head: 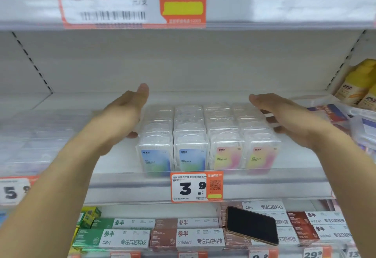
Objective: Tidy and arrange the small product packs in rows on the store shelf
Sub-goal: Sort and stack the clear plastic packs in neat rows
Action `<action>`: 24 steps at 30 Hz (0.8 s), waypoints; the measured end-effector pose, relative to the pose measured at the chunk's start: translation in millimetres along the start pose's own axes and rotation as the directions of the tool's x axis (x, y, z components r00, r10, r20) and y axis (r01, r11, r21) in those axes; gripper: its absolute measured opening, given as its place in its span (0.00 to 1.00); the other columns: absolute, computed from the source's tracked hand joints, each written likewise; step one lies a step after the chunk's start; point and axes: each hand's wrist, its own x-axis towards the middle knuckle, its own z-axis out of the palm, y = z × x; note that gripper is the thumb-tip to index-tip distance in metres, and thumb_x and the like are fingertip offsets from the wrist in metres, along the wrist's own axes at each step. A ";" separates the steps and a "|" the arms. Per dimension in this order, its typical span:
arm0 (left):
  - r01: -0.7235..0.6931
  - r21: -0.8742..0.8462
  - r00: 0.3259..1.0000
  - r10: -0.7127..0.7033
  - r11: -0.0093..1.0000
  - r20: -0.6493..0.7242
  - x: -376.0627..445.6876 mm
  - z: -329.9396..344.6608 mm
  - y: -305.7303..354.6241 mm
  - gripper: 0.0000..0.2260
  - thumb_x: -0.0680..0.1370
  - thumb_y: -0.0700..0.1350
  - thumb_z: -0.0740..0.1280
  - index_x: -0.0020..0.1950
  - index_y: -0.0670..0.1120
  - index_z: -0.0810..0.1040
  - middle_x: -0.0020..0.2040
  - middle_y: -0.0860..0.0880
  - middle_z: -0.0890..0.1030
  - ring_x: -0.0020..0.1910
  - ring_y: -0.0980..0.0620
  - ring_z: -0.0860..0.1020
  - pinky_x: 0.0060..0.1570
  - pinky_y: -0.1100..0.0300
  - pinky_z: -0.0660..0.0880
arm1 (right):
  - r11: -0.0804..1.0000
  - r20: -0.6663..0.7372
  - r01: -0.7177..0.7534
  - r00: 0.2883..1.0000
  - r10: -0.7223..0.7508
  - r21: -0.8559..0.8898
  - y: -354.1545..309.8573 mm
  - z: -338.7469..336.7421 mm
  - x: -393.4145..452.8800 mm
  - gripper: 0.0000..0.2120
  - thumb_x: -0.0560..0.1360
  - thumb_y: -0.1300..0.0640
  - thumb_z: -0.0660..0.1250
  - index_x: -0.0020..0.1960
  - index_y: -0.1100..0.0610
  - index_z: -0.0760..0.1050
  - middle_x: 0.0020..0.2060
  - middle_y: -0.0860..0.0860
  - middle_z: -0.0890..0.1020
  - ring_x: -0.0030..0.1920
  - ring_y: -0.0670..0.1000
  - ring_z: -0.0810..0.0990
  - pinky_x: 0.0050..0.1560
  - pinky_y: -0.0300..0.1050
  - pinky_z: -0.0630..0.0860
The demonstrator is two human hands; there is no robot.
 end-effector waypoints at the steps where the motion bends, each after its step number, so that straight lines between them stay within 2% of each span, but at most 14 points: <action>1: 0.011 -0.072 1.000 -0.014 0.997 -0.028 -7.9 0.9 -6.9 0.29 0.68 0.75 0.55 0.60 0.59 0.73 0.57 0.52 0.78 0.55 0.47 0.79 0.62 0.44 0.72 | 0.998 -0.009 0.004 1.000 -0.004 0.062 4.8 0.3 -4.4 0.29 0.71 0.32 0.67 0.65 0.49 0.75 0.57 0.49 0.82 0.56 0.51 0.81 0.54 0.49 0.75; 3: 0.011 -0.193 0.999 -0.019 0.981 -0.043 -22.2 6.2 -23.2 0.31 0.63 0.75 0.60 0.62 0.63 0.72 0.62 0.57 0.77 0.60 0.51 0.77 0.67 0.44 0.67 | 0.970 -0.035 -0.001 0.999 0.010 0.245 14.6 2.6 -14.8 0.38 0.65 0.32 0.71 0.69 0.50 0.73 0.60 0.50 0.82 0.61 0.53 0.81 0.65 0.55 0.73; 4: 0.003 -0.248 0.999 -0.012 0.969 -0.033 -27.9 10.0 -29.0 0.31 0.63 0.74 0.62 0.63 0.66 0.71 0.65 0.60 0.76 0.62 0.53 0.76 0.69 0.45 0.65 | 0.942 -0.041 0.002 0.999 0.012 0.335 19.1 5.9 -19.0 0.39 0.65 0.34 0.72 0.71 0.50 0.71 0.62 0.49 0.82 0.63 0.53 0.80 0.67 0.55 0.73; 5: -0.006 -0.301 1.000 0.001 0.954 -0.015 -32.5 14.1 -32.0 0.30 0.63 0.72 0.64 0.65 0.68 0.69 0.67 0.62 0.74 0.63 0.55 0.74 0.70 0.48 0.63 | 0.913 -0.042 0.012 0.999 0.006 0.408 23.3 10.6 -21.7 0.38 0.67 0.36 0.72 0.72 0.50 0.70 0.63 0.48 0.81 0.65 0.51 0.79 0.65 0.51 0.74; 7: -0.022 -0.379 1.000 0.027 0.925 0.008 -37.4 19.8 -33.2 0.29 0.65 0.68 0.65 0.66 0.69 0.66 0.69 0.63 0.71 0.64 0.59 0.70 0.70 0.52 0.61 | 0.877 -0.037 0.023 0.999 -0.006 0.480 24.7 23.2 -29.7 0.27 0.75 0.45 0.69 0.72 0.46 0.68 0.62 0.42 0.79 0.63 0.43 0.78 0.56 0.43 0.75; 8: -0.029 -0.404 0.999 0.038 0.914 0.013 -37.4 22.6 -33.5 0.30 0.65 0.66 0.66 0.67 0.70 0.66 0.69 0.63 0.70 0.65 0.61 0.69 0.71 0.52 0.60 | 0.868 -0.040 0.021 0.999 -0.002 0.496 24.4 28.2 -33.0 0.25 0.76 0.48 0.68 0.72 0.44 0.68 0.63 0.40 0.78 0.63 0.41 0.77 0.57 0.43 0.75; 10: -0.054 -0.393 0.998 0.066 0.918 0.018 -39.1 30.6 -32.6 0.30 0.67 0.63 0.67 0.69 0.68 0.66 0.68 0.66 0.69 0.68 0.63 0.67 0.72 0.52 0.60 | 0.892 -0.046 0.037 0.999 -0.018 0.450 25.9 34.7 -35.8 0.29 0.74 0.50 0.70 0.73 0.41 0.68 0.68 0.40 0.74 0.69 0.44 0.72 0.69 0.52 0.70; 12: -0.095 -0.328 0.995 0.098 0.940 -0.008 -43.5 37.7 -29.4 0.29 0.75 0.55 0.67 0.74 0.63 0.62 0.69 0.66 0.67 0.68 0.64 0.65 0.67 0.59 0.62 | 0.910 -0.053 0.058 0.998 -0.040 0.412 23.8 37.4 -37.6 0.37 0.69 0.51 0.74 0.75 0.41 0.65 0.71 0.41 0.70 0.71 0.46 0.71 0.74 0.57 0.65; 15: -0.133 -0.256 0.990 0.119 0.957 -0.071 -45.2 42.9 -27.0 0.26 0.79 0.49 0.64 0.76 0.60 0.60 0.70 0.64 0.66 0.67 0.63 0.65 0.63 0.60 0.63 | 0.899 -0.036 0.071 0.997 -0.062 0.433 24.2 37.8 -38.3 0.44 0.63 0.47 0.76 0.76 0.41 0.63 0.73 0.41 0.70 0.71 0.47 0.72 0.75 0.58 0.65; 24: -0.132 -0.224 0.991 0.121 0.966 -0.062 -45.3 40.9 -27.1 0.25 0.79 0.50 0.63 0.75 0.61 0.61 0.69 0.66 0.66 0.66 0.65 0.65 0.60 0.64 0.60 | 0.902 -0.034 0.091 0.996 -0.084 0.422 23.9 36.6 -42.0 0.44 0.66 0.48 0.75 0.78 0.42 0.60 0.73 0.42 0.69 0.71 0.46 0.71 0.75 0.56 0.65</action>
